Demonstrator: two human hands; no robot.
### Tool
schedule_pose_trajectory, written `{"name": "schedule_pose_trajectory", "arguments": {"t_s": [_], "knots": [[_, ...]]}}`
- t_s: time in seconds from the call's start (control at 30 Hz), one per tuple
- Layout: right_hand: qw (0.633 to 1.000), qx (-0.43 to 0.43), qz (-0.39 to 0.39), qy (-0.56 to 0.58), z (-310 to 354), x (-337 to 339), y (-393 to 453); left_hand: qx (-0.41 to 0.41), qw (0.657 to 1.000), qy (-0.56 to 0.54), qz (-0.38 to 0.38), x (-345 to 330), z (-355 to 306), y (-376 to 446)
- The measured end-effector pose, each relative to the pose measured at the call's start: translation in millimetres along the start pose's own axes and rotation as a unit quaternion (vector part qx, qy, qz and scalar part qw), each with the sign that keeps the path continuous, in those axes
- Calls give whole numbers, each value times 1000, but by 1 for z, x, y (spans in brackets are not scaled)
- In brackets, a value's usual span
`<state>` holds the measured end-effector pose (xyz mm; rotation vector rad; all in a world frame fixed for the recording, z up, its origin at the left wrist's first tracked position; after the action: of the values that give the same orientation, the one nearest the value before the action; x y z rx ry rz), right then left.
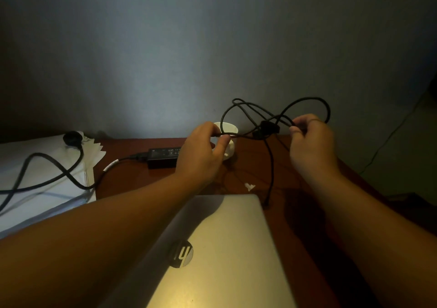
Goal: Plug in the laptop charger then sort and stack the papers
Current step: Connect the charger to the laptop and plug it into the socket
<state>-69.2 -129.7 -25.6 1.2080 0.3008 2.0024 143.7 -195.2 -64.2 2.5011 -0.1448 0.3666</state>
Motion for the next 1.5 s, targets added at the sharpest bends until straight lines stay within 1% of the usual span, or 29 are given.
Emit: {"name": "schedule_pose_trajectory", "arguments": {"t_s": [0.17, 0.27, 0.37, 0.47, 0.57, 0.67, 0.8, 0.87, 0.9, 0.97, 1.0, 1.07, 1.17, 1.27, 1.4, 1.43, 1.5], "knots": [[1000, 0, -16, -8, 17, -9, 23, 53, 996, -32, -61, 12, 1, 26], [999, 15, -17, -30, 28, -21, 47, 91, 990, -64, -84, 19, 4, 44], [998, 38, -11, -57, 39, -39, 70, 146, 978, -103, -108, 22, 13, 65], [991, 66, -7, -116, 48, -59, 88, 201, 962, -125, -134, 25, 28, 84], [984, 87, 24, -154, 47, -82, 98, 240, 947, -145, -159, 29, 45, 95], [978, 91, 54, -180, 42, -103, 101, 253, 944, -129, -166, 33, 63, 99], [976, 78, 72, -190, 33, -122, 100, 270, 944, -89, -166, 37, 83, 102], [976, 70, 92, -187, 30, -132, 99, 278, 946, -59, -157, 39, 89, 103], [972, 66, 115, -194, 29, -137, 99, 282, 948, -36, -145, 39, 92, 103], [953, 71, 196, -221, 30, -148, 96, 286, 951, 23, -112, 42, 98, 102], [946, 79, 233, -212, 30, -152, 93, 285, 952, 52, -96, 43, 101, 101], [950, 86, 266, -140, 27, -153, 85, 277, 953, 99, -67, 47, 106, 97], [968, 33, 247, -26, 19, -143, 74, 247, 955, 165, -17, 49, 104, 88], [973, -20, 229, 38, 17, -125, 65, 226, 961, 160, 6, 46, 97, 83], [975, 8, 206, 87, 27, -95, 52, 213, 966, 141, 40, 40, 82, 76], [976, 31, 200, 78, 30, -89, 47, 212, 967, 137, 44, 39, 76, 74], [976, 86, 198, 7, 37, -82, 37, 211, 967, 133, 51, 39, 65, 67]]}}
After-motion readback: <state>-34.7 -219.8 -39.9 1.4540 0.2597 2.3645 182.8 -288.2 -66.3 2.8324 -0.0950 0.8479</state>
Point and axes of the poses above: each hand's wrist, its own y-axis towards the middle knuckle, its own x-axis out of the back of the hand, z = x × y, the point moved 3 cm from there along y, towards the middle knuckle, and after that the axes turned 15 degrees about -y, right-handed, at the moved point
